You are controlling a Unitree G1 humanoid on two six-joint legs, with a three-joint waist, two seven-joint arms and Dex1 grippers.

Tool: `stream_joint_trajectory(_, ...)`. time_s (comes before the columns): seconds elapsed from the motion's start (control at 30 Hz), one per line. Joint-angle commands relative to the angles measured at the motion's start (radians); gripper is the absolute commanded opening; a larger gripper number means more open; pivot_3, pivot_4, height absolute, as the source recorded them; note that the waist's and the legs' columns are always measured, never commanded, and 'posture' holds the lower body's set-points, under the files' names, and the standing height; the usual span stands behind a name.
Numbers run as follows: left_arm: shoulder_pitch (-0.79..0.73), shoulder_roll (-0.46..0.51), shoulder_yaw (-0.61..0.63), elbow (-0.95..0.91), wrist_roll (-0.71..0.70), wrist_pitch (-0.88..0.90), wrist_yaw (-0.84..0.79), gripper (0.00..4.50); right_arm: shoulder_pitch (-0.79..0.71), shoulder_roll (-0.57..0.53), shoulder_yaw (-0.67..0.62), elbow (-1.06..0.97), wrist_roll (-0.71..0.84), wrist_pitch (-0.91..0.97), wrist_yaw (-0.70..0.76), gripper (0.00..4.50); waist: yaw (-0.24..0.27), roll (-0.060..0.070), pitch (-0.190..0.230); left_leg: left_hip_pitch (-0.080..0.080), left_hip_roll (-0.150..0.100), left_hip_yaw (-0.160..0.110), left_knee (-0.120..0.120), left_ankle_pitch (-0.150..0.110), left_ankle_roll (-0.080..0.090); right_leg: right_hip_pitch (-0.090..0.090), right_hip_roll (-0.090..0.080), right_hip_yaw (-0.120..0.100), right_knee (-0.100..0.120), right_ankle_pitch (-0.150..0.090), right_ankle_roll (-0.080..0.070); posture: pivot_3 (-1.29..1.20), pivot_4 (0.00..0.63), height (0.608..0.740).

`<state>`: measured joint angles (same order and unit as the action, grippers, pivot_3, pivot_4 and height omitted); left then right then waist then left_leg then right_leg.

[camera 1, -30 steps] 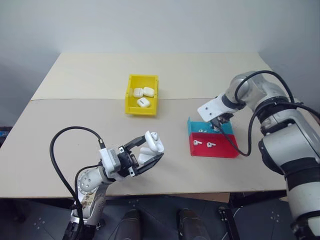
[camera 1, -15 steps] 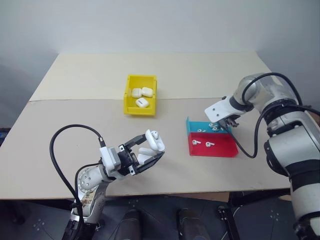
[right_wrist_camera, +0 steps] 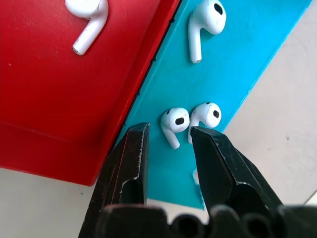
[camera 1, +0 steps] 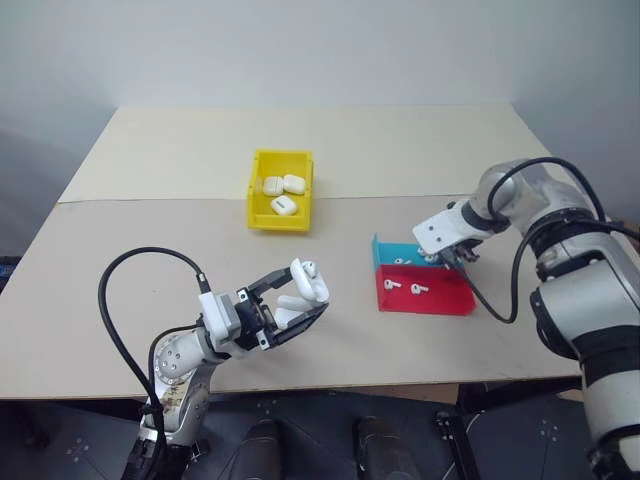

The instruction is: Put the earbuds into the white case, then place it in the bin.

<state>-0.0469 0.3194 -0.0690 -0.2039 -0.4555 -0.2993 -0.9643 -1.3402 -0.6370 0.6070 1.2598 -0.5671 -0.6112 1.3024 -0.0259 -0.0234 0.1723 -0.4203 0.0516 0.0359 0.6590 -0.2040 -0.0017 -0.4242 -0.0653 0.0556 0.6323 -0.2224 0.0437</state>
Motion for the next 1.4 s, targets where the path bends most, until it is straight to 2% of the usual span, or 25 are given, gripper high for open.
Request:
stream_joint_trajectory(0.03,-0.008,0.002,-0.002,-0.018,-0.008,-0.003,0.002,2.75,-0.007,-0.008,-0.017,-0.006,-0.005,-0.019,-0.026,1.76,-0.001,0.000,0.000,0.000,0.000,0.000,0.000,0.000,0.000,0.000,0.000,0.000,0.000,0.000,0.000,0.00,0.150,0.740)
stream_joint_trajectory(0.83,0.014,0.011,0.001,-0.033,0.002,-0.012,0.019,2.75,0.008,0.019,-0.006,0.036,-0.048,-0.031,-0.108,1.76,-0.015,0.000,0.000,0.001,0.000,0.001,0.000,0.000,0.000,0.000,0.000,0.001,0.000,0.000,0.000,0.00,0.150,0.740)
stream_joint_trajectory(1.4,0.021,0.004,-0.001,-0.033,0.019,-0.022,0.045,2.75,-0.022,0.038,0.001,0.065,-0.067,-0.020,-0.097,1.76,-0.016,0.000,0.000,0.001,0.000,0.001,0.000,0.000,0.000,0.001,0.000,0.001,0.001,0.000,0.000,0.00,0.150,0.740)
